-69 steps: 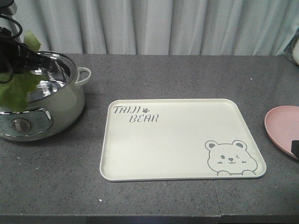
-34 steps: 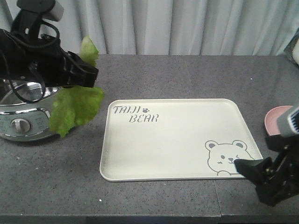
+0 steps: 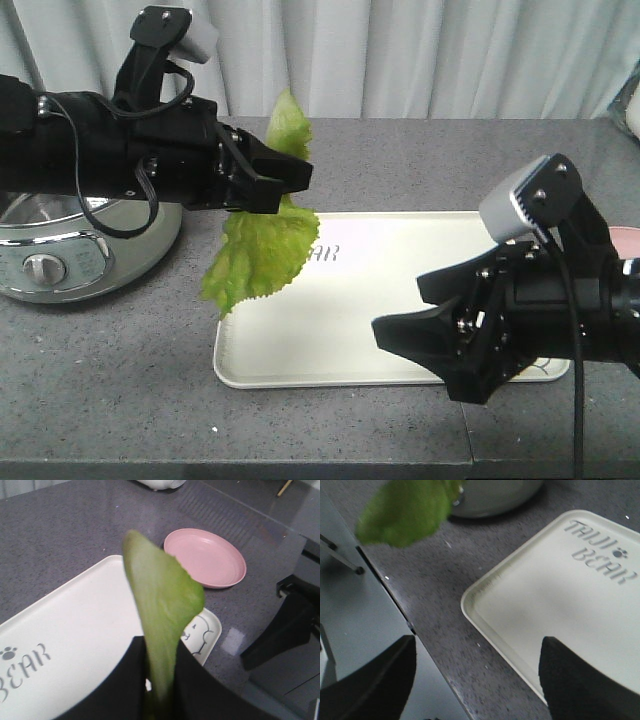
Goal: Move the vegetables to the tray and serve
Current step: 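Move the leaf toward the right gripper and grasp it with the right gripper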
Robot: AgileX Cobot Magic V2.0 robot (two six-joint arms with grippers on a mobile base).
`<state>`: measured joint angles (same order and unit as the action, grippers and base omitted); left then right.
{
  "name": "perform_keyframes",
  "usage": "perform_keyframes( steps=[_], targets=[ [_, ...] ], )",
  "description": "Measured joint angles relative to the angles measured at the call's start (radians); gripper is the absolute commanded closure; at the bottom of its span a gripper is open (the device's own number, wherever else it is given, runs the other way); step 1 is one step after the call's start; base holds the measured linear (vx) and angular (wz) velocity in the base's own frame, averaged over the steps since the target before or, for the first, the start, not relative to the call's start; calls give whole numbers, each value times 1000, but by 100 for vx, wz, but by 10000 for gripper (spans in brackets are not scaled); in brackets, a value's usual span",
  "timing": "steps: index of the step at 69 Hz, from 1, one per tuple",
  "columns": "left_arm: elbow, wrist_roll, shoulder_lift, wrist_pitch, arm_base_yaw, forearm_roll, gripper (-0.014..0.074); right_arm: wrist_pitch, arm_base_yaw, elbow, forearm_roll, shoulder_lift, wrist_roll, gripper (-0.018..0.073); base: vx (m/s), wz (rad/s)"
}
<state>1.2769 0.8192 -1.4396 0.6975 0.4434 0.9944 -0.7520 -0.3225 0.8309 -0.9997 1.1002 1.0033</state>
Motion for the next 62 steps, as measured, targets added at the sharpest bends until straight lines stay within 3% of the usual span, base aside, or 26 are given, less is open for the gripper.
perform_keyframes(
  steps=[6,15,36,45,62],
  targets=[
    [0,62,-24,11,0,94,544,-4,0,8,-124,33,85,66,0,0],
    [0,115,-46,28,0,175,544,-3,0,8,-286,85,195,66,0,0],
    [0,132,-48,28,0,203,544,-29,0,8,-597,189,412,66,0,0],
    [0,132,-48,28,0,205,544,-51,-3,8,-675,235,470,66,0,0],
    [0,133,-48,28,0,207,544,-97,-5,11,-691,303,506,85,0,0]
  ],
)
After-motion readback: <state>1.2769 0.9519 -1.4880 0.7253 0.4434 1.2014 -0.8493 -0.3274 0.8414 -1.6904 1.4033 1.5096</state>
